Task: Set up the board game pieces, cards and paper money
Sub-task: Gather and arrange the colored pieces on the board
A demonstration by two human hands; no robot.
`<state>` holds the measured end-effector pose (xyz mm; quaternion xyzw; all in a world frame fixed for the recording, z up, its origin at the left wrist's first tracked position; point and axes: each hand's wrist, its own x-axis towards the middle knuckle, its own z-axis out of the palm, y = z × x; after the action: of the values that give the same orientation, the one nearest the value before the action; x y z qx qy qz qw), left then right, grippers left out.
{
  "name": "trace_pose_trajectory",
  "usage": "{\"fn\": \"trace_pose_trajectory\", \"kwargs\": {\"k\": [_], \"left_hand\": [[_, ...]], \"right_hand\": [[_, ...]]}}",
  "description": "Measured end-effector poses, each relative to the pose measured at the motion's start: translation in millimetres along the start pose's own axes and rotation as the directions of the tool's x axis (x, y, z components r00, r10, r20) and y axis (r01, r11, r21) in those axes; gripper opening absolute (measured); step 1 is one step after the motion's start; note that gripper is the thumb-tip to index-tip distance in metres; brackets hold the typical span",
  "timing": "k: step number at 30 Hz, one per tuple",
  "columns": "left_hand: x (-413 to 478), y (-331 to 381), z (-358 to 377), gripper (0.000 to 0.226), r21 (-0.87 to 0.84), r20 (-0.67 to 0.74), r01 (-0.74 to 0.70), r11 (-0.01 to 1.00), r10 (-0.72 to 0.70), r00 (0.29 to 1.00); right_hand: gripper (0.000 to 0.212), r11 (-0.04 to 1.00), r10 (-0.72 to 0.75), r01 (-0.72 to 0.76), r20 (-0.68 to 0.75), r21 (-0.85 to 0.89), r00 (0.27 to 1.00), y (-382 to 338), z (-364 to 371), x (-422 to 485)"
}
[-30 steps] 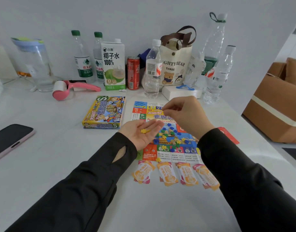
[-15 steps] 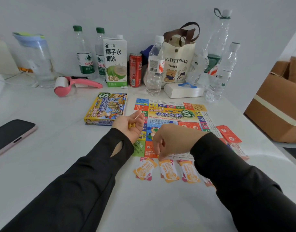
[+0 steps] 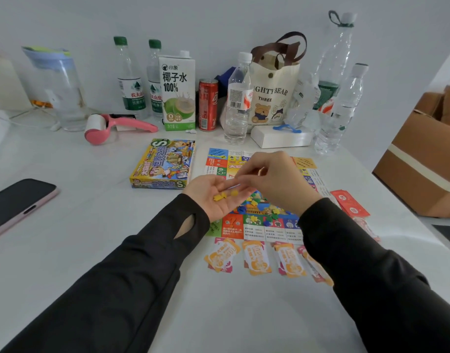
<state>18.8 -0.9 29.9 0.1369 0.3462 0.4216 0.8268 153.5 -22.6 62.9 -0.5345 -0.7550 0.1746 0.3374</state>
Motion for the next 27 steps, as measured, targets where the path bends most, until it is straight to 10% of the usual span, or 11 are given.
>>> {"fn": "trace_pose_trajectory", "kwargs": {"k": [6, 12, 27], "left_hand": [[3.4, 4.1, -4.5, 0.039, -0.102, 0.034, -0.016, 0.995, 0.019, 0.999], [7.9, 3.3, -6.8, 0.041, -0.109, -0.009, -0.099, 0.989, 0.098, 0.995], [6.4, -1.4, -2.6, 0.042, -0.082, -0.060, -0.099, 0.992, 0.094, 0.994]], "right_hand": [[0.016, 0.991, 0.114, -0.123, -0.143, -0.055, 0.983, 28.5, 2.1, 7.0], [0.024, 0.870, 0.252, -0.120, 0.222, -0.479, 0.942, 40.8, 12.0, 5.7], [0.016, 0.812, 0.179, 0.005, 0.258, -0.584, 0.949, 39.5, 14.3, 3.0]]}}
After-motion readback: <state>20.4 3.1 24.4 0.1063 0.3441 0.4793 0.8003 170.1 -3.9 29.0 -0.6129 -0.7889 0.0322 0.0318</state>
